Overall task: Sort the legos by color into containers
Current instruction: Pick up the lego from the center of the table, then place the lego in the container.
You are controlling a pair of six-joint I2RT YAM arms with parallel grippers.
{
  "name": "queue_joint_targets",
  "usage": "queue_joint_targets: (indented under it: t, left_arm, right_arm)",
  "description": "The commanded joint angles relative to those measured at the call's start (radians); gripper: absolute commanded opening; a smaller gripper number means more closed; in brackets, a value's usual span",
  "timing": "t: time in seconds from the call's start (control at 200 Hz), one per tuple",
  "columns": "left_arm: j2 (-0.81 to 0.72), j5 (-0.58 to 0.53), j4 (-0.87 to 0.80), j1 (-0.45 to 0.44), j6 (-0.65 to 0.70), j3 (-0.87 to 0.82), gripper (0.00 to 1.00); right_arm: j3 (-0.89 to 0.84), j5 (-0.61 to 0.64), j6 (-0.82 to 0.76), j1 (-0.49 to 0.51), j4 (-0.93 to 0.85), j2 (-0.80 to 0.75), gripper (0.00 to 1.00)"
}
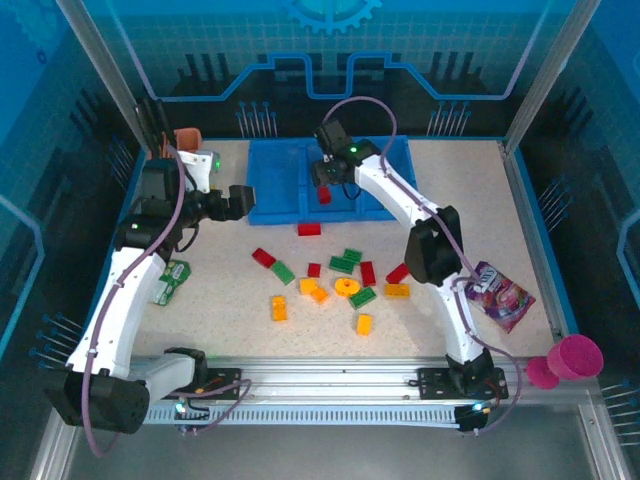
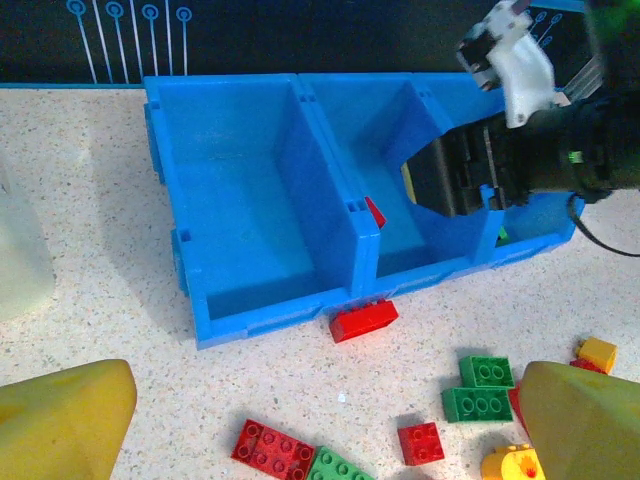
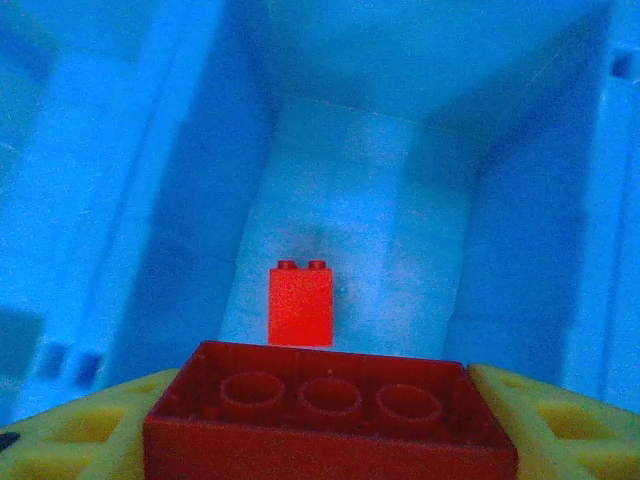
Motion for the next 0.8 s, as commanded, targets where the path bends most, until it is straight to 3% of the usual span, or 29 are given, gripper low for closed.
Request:
queue_joint_targets:
  t: [0.0,0.125,0.375,0.796]
  left_arm:
    - [0.003,-0.024,-0.006,0.004,0.028,-0.003,0.99]
    - [0.010,-0.072,-0.023,0.008,0.047,0.004,0.99]
    - [0.032,-0.064,-0.020,0.016,0.041,0.008,1.00]
    - [0.022,-0.057,-0.012,0.028,0.033,-0.001,0.99]
  right_arm:
    - [0.110,-0.038,-0.032,-0.013,-0.066,0.090,0.52]
    - [0.180,-0.085,-0.024,-0.031,-0.071,0.161,0.52]
    - [0.194,-0.112,-0.010,-0.046,-0.049,0.211,0.56]
    - [0.051,-0.084,0.025,-0.022,0.002,0.069,0.73]
